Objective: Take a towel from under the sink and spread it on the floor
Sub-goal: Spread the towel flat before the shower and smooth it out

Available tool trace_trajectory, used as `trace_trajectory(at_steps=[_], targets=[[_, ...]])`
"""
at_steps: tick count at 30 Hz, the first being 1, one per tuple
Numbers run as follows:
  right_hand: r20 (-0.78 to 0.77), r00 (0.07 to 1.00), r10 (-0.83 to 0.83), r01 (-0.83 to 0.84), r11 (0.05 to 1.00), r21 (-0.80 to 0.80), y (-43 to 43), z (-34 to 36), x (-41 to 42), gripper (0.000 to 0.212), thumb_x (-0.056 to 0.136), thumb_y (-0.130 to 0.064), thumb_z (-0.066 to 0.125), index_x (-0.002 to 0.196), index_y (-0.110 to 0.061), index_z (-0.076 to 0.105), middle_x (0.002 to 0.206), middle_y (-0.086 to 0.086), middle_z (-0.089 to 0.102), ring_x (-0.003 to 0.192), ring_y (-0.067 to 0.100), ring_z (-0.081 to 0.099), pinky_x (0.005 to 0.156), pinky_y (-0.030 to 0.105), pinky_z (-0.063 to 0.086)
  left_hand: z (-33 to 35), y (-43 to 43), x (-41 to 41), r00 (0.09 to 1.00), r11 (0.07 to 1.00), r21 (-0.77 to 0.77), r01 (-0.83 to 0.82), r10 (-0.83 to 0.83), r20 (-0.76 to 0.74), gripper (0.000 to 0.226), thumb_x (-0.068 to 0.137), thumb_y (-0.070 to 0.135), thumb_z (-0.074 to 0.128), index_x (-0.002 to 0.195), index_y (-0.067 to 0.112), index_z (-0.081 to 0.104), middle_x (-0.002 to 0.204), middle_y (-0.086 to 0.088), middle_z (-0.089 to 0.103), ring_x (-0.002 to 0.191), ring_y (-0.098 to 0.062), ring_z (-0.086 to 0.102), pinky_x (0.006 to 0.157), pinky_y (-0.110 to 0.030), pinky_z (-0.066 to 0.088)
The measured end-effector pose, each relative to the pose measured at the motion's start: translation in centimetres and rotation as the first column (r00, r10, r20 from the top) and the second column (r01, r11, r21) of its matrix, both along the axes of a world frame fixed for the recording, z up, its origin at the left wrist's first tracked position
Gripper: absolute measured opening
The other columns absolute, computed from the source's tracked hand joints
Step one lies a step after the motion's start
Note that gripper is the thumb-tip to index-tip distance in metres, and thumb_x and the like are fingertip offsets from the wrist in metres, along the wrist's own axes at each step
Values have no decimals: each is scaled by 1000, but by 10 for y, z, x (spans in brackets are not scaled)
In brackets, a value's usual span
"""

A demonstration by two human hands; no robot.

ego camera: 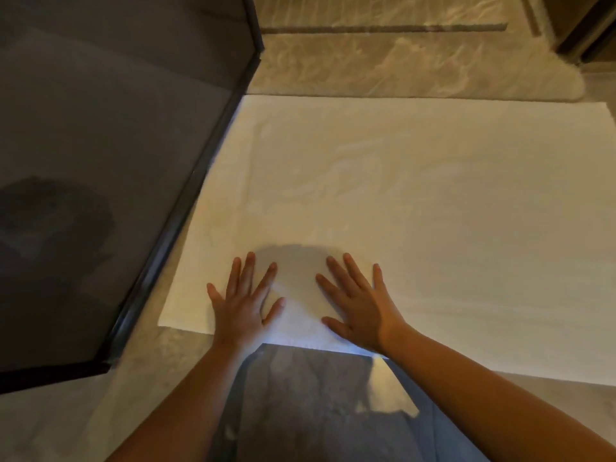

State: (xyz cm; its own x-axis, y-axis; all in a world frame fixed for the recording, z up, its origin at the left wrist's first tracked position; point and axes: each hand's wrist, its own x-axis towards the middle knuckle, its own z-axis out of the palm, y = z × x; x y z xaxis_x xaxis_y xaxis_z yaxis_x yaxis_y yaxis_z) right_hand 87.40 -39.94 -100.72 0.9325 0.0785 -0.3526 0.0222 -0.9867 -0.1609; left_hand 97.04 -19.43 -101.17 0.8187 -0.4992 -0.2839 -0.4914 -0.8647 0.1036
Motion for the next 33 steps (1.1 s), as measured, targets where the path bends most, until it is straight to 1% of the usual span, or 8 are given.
trace_trajectory(at_steps=[4,8,11,13,17,21,26,33], targets=[[51,997,-60,61,998,-11,-10,5,-9,66,85,-59,30,140,-21,31,149,9,31,134,39,28,93,68,34,-4,15,9,998,997,41,-60,59,29,73,67,78,-11,132,47,-23,148,3,-23,137,-20,-21,109,-62,2],[34,984,-177,178,984,-22,-28,6,-21,71,87,-62,14,140,-18,32,148,12,32,134,39,28,95,65,34,2,24,22,994,995,-7,-98,98,38,74,76,71,-2,141,36,-5,156,-4,-4,141,-22,-11,110,-60,3],[40,993,-112,112,994,9,-31,13,-11,74,88,-62,10,139,-13,33,146,17,33,133,41,25,96,64,34,8,9,42,993,995,-74,-70,76,86,69,86,58,12,140,18,27,153,-14,19,142,-32,10,110,-59,12],[70,997,-38,32,996,89,-28,17,11,71,89,-59,15,141,-12,27,149,18,24,136,41,16,103,63,24,7,-10,58,993,993,-105,-49,60,104,61,89,49,20,138,14,30,152,-15,21,141,-33,12,111,-58,13],[101,995,-22,4,985,172,-20,16,72,65,93,-45,35,144,-17,8,156,10,-1,143,29,-4,114,51,5,-5,-34,78,990,993,-73,-96,102,97,59,90,50,16,143,25,7,156,-9,4,143,-27,-2,112,-57,5],[124,992,0,-17,990,143,-9,9,126,62,95,-40,34,145,-19,4,157,5,-3,143,24,-7,114,52,4,-18,-31,79,987,992,-39,-123,126,96,61,86,60,10,135,41,-22,156,-2,-9,142,-24,-12,109,-60,-1],[143,988,56,-72,991,113,-8,-10,162,59,94,-45,31,145,-24,7,157,0,1,143,24,-5,112,55,5,-19,-30,82,988,992,-60,-113,119,100,65,80,66,10,132,46,-25,154,1,-16,141,-24,-15,108,-63,1],[225,873,-432,419,902,108,-120,-17,181,56,93,-42,36,143,-26,17,157,0,8,144,25,2,112,54,8,-21,-31,82,985,990,-65,-123,130,113,66,78,67,9,134,46,-21,150,2,-16,141,-25,-9,107,-65,6]])
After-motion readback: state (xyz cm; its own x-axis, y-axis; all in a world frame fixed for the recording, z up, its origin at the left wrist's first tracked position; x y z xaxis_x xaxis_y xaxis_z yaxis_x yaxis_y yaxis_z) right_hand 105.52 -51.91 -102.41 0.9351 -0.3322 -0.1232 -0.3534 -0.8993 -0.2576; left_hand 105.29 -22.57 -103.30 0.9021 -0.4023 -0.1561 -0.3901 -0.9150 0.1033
